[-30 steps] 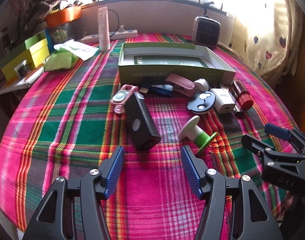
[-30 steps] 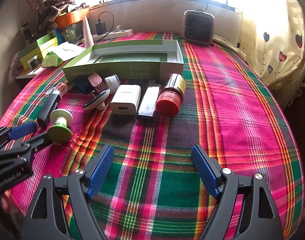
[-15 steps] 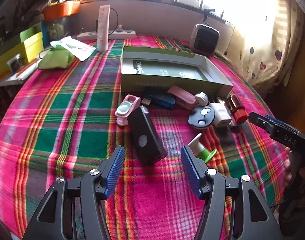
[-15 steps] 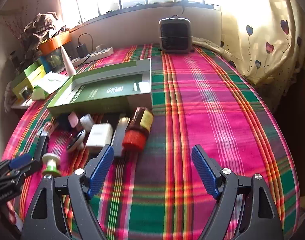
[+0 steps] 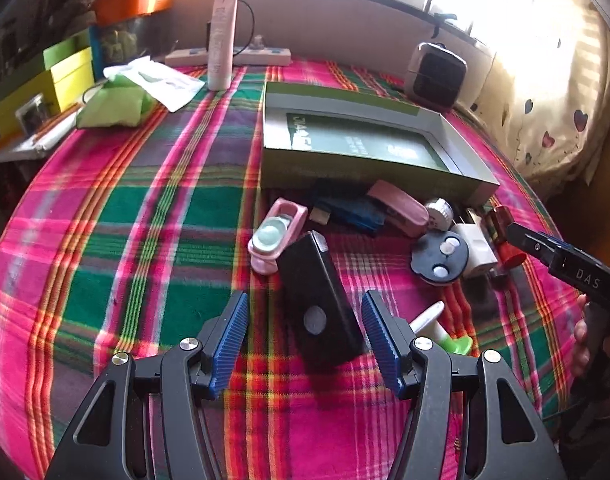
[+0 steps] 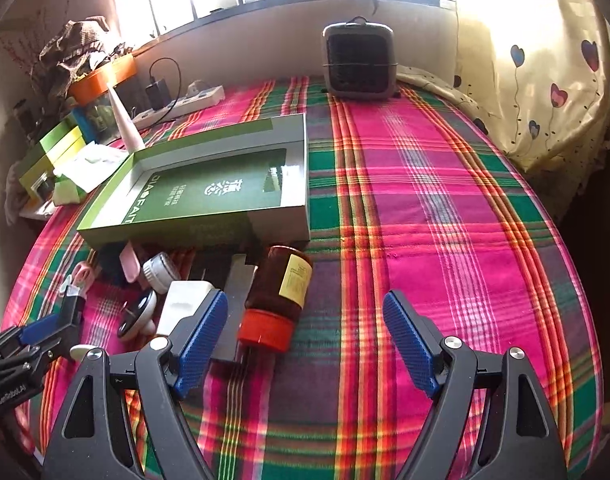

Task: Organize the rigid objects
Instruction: 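Grasp the black rectangular device with the left tool while the right tool grasps the brown bottle, then carry the black device and brown bottle into the green box lid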

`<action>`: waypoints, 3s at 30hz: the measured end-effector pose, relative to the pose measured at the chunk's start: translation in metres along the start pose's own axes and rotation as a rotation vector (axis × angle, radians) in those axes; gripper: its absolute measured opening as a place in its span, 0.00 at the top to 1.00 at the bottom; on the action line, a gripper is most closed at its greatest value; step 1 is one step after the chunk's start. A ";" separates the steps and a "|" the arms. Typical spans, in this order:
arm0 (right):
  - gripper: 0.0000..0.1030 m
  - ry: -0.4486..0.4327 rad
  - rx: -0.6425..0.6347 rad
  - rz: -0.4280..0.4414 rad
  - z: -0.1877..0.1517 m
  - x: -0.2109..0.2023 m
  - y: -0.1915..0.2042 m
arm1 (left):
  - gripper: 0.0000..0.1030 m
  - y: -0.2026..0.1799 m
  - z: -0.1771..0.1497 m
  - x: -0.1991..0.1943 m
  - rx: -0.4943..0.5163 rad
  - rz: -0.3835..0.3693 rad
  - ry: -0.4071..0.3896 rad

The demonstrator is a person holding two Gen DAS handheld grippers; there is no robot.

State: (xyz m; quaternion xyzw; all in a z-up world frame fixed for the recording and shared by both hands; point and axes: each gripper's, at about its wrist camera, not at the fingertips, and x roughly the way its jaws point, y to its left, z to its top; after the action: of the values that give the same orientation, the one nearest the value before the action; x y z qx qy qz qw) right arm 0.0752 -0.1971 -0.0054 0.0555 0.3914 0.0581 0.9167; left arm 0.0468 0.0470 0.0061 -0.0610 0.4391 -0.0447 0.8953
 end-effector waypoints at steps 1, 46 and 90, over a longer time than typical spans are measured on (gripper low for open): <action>0.22 0.003 0.003 0.000 0.001 0.001 -0.001 | 0.44 0.000 0.001 0.001 -0.002 -0.001 -0.002; 0.68 -0.005 -0.001 0.037 0.008 -0.004 -0.002 | 0.77 0.008 0.020 -0.009 0.019 -0.058 -0.046; 0.68 0.046 -0.099 0.039 0.105 0.080 0.025 | 0.77 0.002 0.162 0.079 0.052 -0.120 -0.007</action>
State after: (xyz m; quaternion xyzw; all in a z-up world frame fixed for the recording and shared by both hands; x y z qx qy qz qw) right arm 0.2044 -0.1661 0.0133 0.0165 0.4080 0.0966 0.9077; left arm 0.2230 0.0498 0.0421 -0.0641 0.4303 -0.1097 0.8937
